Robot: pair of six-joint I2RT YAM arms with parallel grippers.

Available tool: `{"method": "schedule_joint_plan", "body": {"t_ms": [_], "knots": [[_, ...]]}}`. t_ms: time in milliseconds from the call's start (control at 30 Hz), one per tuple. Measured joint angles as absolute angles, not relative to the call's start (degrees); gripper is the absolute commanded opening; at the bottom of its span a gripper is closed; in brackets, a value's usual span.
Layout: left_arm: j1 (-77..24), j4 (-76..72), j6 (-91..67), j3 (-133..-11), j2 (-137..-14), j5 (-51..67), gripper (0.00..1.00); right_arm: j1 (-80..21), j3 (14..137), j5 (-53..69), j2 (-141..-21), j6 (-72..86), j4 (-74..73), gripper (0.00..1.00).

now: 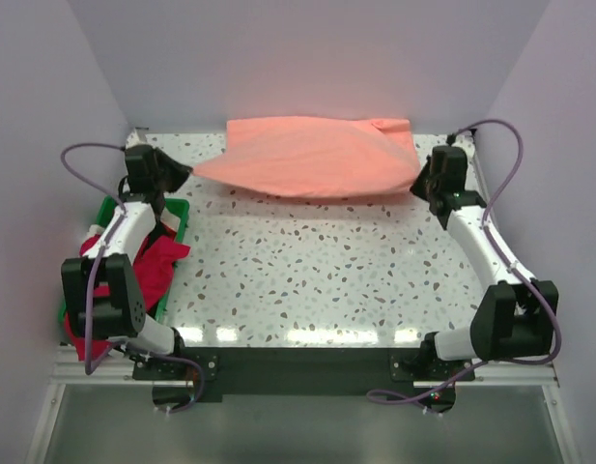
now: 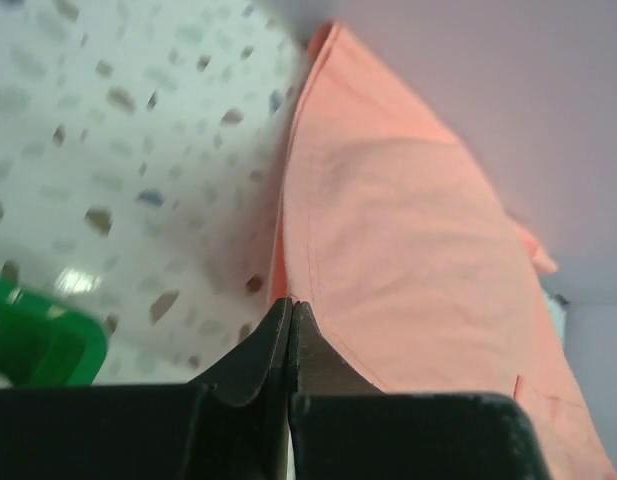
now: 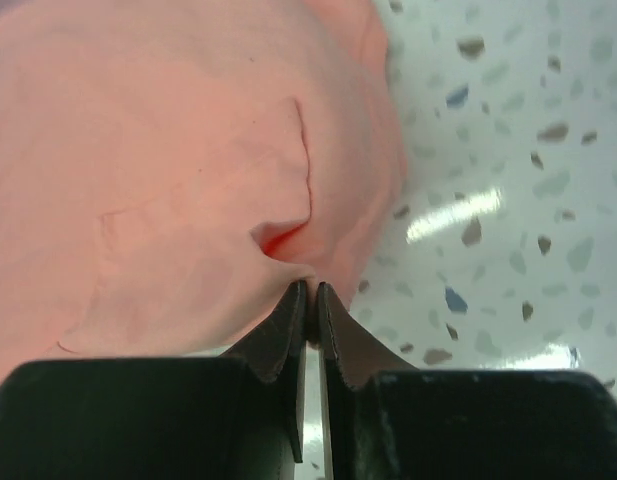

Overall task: Fold and stack the t-shirts
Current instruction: Flatten the tshirt out, then fold the tshirt

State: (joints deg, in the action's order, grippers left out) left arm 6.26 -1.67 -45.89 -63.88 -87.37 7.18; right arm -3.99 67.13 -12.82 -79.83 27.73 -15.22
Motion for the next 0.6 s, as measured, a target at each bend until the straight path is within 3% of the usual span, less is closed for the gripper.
{"method": "schedule_joint_plan", "body": {"t_ms": [333, 533, 600], "knots": [[5.2, 2.3, -45.9, -36.4, -76.6, 4.8, 0.0, -4.0, 43.8, -12.5, -76.1, 33.1, -23.0, 0.03], [5.0, 8.0, -46.0, -28.6, -65.3, -0.8, 0.0, -4.0, 35.9, -12.3, -65.7, 34.9, -27.0, 0.3], [5.1, 10.8, -45.9, -28.1, -62.1, -2.8, 0.1, -3.9, 35.6, -12.2, -61.7, 35.7, -29.4, 0.43]]}}
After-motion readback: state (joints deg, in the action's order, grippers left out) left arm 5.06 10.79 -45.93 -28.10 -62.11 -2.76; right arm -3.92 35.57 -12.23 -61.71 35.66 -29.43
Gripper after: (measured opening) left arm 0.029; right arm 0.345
